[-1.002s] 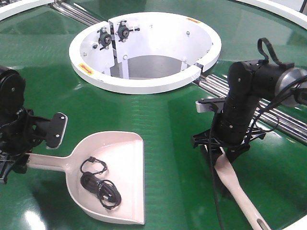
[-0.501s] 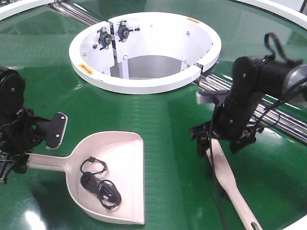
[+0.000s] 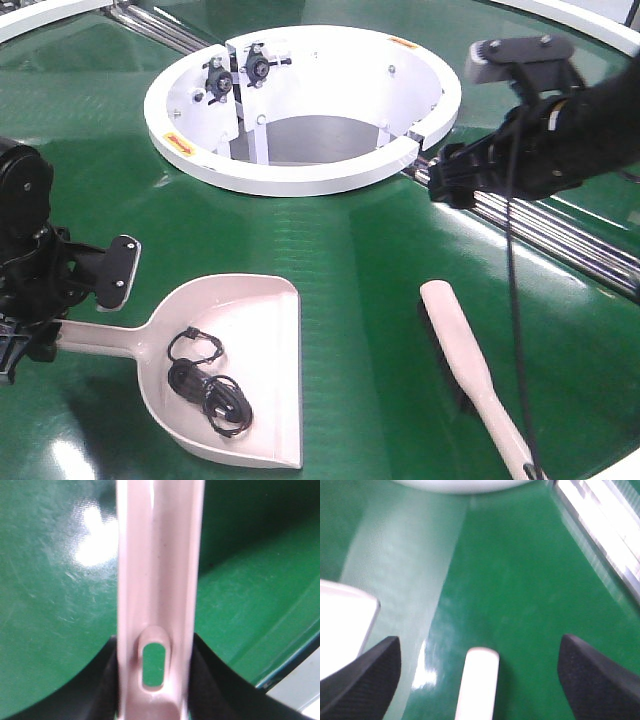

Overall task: Clean and inspect green conveyor with broom and dustpan
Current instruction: 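Open the right gripper, release the brush, and lift away, then set the dustpan down, open the left gripper, and withdraw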

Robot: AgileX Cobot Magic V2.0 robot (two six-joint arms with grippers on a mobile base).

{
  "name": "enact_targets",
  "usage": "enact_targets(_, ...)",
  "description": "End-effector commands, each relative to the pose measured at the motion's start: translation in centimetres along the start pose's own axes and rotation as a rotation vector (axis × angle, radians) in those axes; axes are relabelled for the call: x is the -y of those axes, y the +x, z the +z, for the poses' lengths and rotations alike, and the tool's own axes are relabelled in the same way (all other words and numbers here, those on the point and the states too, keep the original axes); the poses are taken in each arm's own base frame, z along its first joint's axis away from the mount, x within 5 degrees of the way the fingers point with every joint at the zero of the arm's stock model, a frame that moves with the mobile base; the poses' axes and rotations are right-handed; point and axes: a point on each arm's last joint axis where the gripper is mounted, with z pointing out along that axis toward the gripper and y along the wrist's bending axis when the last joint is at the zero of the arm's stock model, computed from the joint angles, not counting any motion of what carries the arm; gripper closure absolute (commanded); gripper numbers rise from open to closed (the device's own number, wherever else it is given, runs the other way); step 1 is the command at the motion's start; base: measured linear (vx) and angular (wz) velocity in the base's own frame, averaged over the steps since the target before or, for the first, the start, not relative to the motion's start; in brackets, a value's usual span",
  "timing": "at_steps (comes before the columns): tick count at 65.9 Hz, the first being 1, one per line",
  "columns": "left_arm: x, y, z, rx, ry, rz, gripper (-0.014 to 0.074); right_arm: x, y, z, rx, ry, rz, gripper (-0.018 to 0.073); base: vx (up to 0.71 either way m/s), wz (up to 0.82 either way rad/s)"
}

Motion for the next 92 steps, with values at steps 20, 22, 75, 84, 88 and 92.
enact_targets(20, 0.2, 0.0, -1.7, 0.017, -0.039, 0.015, 0.0619, 0.1, 6.4, -6.4, 0.546, 0.045, -0.087, 0.0043, 0.00, 0.00)
enact_targets(22, 0.2, 0.0, -1.7, 0.017, -0.039, 0.015, 0.0619, 0.1, 7.0, -6.7, 0.567, 0.046, -0.087, 0.0065, 0.00, 0.00)
enact_targets(75, 0.2, 0.0, -1.7, 0.017, -0.039, 0.015, 0.0619, 0.0, 9.8, -9.4, 0.729, 0.052, -0.080, 0.0569, 0.00, 0.00)
enact_targets(84, 0.2, 0.0, -1.7, 0.017, -0.039, 0.015, 0.0619, 0.0, 9.8, -9.4, 0.731, 0.052, -0.080, 0.0569, 0.00, 0.00)
enact_targets(88, 0.2, 0.0, -1.7, 0.017, -0.041, 0.015, 0.0619, 0.0, 9.8, -9.4, 0.733, 0.052, -0.080, 0.0569, 0.00, 0.00)
enact_targets(92, 0.2, 0.0, -1.7, 0.017, -0.041, 0.015, 0.0619, 0.0, 9.8, -9.4, 0.734, 0.052, -0.080, 0.0569, 0.00, 0.00)
